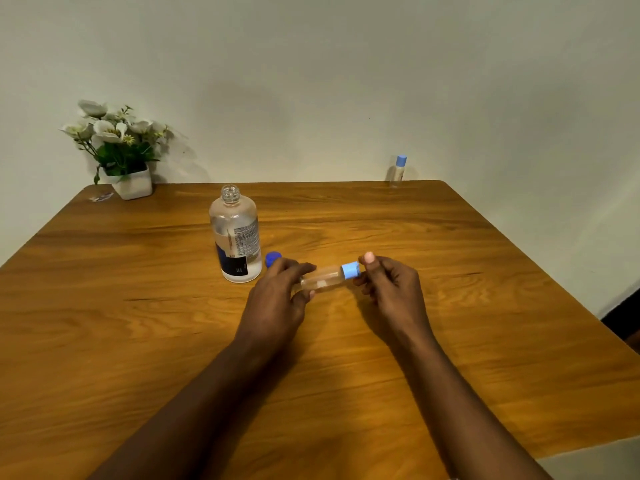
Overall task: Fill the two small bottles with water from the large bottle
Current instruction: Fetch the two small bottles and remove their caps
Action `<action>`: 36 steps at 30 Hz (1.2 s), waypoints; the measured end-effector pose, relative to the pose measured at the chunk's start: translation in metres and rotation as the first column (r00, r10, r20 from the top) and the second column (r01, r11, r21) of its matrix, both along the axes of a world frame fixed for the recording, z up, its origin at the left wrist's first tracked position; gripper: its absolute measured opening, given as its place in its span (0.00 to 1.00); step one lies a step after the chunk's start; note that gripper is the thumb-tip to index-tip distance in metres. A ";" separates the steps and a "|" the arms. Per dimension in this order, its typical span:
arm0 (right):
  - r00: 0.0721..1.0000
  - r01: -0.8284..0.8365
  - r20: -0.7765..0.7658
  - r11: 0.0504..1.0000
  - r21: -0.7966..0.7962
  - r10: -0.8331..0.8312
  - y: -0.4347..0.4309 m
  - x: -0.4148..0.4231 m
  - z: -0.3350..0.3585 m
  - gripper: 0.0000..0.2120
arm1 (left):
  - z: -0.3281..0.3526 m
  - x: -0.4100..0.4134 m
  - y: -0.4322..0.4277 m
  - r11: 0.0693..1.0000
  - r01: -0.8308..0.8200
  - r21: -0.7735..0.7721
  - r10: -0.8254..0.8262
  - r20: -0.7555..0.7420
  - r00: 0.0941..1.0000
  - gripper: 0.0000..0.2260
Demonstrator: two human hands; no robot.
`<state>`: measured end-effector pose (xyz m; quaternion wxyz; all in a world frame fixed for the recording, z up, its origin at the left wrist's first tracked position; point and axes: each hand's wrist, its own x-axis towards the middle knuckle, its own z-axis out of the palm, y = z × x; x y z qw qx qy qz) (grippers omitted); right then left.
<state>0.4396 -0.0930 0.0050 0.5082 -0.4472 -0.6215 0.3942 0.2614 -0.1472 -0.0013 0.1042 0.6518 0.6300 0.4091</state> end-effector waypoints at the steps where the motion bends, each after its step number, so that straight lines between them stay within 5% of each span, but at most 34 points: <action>1: 1.000 -0.020 0.017 1.000 -0.007 0.020 0.000 0.000 0.000 0.15 | 0.000 -0.001 0.000 1.000 0.009 0.001 -0.009 -0.005 1.000 0.19; 13: 0.979 -0.201 0.031 0.979 -0.034 0.202 -0.001 0.010 0.000 0.07 | 0.009 -0.003 -0.005 0.994 0.102 -0.035 -0.103 -0.012 0.995 0.17; 17: 0.981 -0.192 -0.050 0.980 -0.052 0.190 0.001 0.009 0.003 0.14 | 0.009 -0.006 -0.003 0.996 0.084 -0.038 -0.080 0.080 0.994 0.17; 20: 0.986 -0.158 0.036 0.986 -0.048 0.160 0.004 0.008 0.005 0.23 | 0.009 -0.006 -0.002 0.997 0.070 -0.046 -0.061 0.163 0.985 0.18; 23: 0.995 -0.091 0.035 0.994 -0.058 0.093 0.004 0.007 0.005 0.13 | 0.006 -0.004 -0.003 0.995 0.069 -0.067 -0.056 0.178 0.982 0.18; 26: 0.993 -0.069 0.096 0.997 -0.037 0.072 0.005 0.010 0.001 0.17 | 0.006 -0.003 -0.003 0.995 0.070 -0.071 -0.056 0.179 0.982 0.18; 30: 0.988 -0.154 0.020 0.986 -0.065 0.155 0.010 0.013 0.001 0.02 | 0.006 -0.005 -0.003 0.995 0.058 -0.085 -0.043 0.170 0.985 0.18; 33: 0.980 -0.196 0.022 0.977 -0.078 0.198 0.015 0.016 -0.001 0.12 | 0.006 -0.006 -0.002 0.996 0.051 -0.075 -0.036 0.184 0.982 0.18; 36: 0.986 -0.166 0.013 0.981 -0.096 0.168 0.011 0.014 0.003 0.09 | 0.006 -0.007 -0.003 0.995 0.063 -0.081 -0.045 0.197 0.979 0.18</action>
